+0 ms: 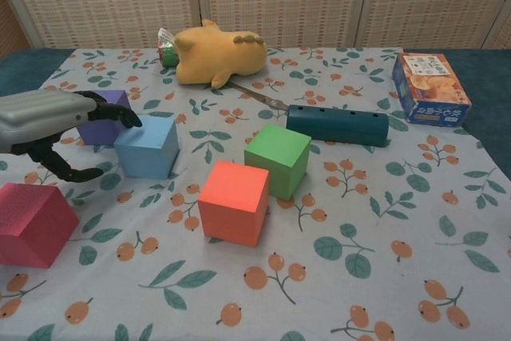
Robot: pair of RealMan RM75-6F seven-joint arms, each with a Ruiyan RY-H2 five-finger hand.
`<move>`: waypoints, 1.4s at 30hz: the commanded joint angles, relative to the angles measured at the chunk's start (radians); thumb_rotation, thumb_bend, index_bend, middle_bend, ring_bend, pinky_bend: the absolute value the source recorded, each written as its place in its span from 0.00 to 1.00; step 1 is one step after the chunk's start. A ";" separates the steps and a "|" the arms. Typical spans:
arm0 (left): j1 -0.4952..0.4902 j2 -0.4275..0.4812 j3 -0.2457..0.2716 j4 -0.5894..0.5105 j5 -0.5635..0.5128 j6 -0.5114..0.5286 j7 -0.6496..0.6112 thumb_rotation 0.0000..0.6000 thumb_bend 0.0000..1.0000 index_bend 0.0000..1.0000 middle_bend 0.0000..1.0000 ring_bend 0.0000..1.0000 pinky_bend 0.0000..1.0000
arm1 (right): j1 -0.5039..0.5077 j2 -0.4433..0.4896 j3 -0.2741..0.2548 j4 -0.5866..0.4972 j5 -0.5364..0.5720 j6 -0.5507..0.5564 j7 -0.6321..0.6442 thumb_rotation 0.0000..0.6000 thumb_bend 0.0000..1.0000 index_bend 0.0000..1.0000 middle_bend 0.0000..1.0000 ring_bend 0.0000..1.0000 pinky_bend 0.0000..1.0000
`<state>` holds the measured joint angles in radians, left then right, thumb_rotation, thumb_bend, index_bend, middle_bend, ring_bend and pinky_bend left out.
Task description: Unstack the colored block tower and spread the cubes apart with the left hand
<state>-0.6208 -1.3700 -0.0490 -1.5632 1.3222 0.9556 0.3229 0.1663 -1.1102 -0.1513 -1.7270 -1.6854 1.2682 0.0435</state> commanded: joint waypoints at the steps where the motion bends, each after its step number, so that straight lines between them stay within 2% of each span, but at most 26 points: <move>1: -0.011 -0.012 0.000 -0.033 0.023 0.011 0.026 1.00 0.35 0.18 0.19 0.16 0.09 | 0.001 0.000 0.000 0.001 0.000 -0.001 0.002 1.00 0.19 0.00 0.00 0.00 0.00; 8: -0.006 -0.009 0.012 -0.097 0.105 0.073 0.054 1.00 0.35 0.15 0.17 0.15 0.09 | 0.003 -0.001 0.001 0.004 0.003 -0.007 0.004 1.00 0.19 0.00 0.00 0.00 0.00; 14: 0.025 0.030 0.032 -0.151 0.196 0.163 0.055 1.00 0.35 0.13 0.15 0.13 0.09 | 0.002 -0.004 0.001 0.003 0.003 -0.007 -0.003 1.00 0.19 0.00 0.00 0.00 0.00; 19: 0.070 0.085 0.081 -0.200 0.279 0.231 0.026 1.00 0.35 0.11 0.15 0.16 0.09 | 0.002 -0.007 0.000 0.003 0.005 -0.009 -0.008 1.00 0.19 0.00 0.00 0.00 0.00; 23: 0.126 0.122 0.116 -0.194 0.339 0.320 0.002 1.00 0.35 0.03 0.13 0.13 0.09 | -0.001 -0.005 -0.002 0.000 -0.004 -0.001 -0.011 1.00 0.19 0.00 0.00 0.00 0.00; 27: 0.236 0.145 0.169 -0.128 0.410 0.491 -0.078 1.00 0.36 0.00 0.05 0.04 0.07 | -0.011 -0.002 0.003 -0.001 -0.011 0.026 -0.016 1.00 0.19 0.00 0.00 0.00 0.00; 31: 0.402 0.088 0.193 0.081 0.437 0.752 -0.229 1.00 0.36 0.00 0.00 0.00 0.02 | -0.039 -0.009 0.016 0.003 -0.031 0.097 -0.062 1.00 0.19 0.00 0.00 0.00 0.00; 33: 0.450 0.052 0.183 0.171 0.414 0.817 -0.318 1.00 0.36 0.00 0.00 0.00 0.01 | -0.052 -0.016 0.022 0.005 -0.034 0.124 -0.084 1.00 0.19 0.00 0.00 0.00 0.00; 37: 0.472 0.067 0.165 0.232 0.394 0.836 -0.406 1.00 0.36 0.00 0.00 0.00 0.00 | -0.066 -0.026 0.029 0.007 -0.036 0.151 -0.101 1.00 0.19 0.00 0.00 0.00 0.00; 42: 0.482 0.099 0.140 0.218 0.363 0.824 -0.447 1.00 0.36 0.00 0.00 0.00 0.00 | -0.075 -0.029 0.033 0.004 -0.039 0.165 -0.115 1.00 0.19 0.00 0.00 0.00 0.00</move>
<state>-0.1446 -1.2791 0.0990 -1.3430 1.6932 1.7770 -0.1151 0.0925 -1.1384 -0.1184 -1.7224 -1.7233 1.4322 -0.0712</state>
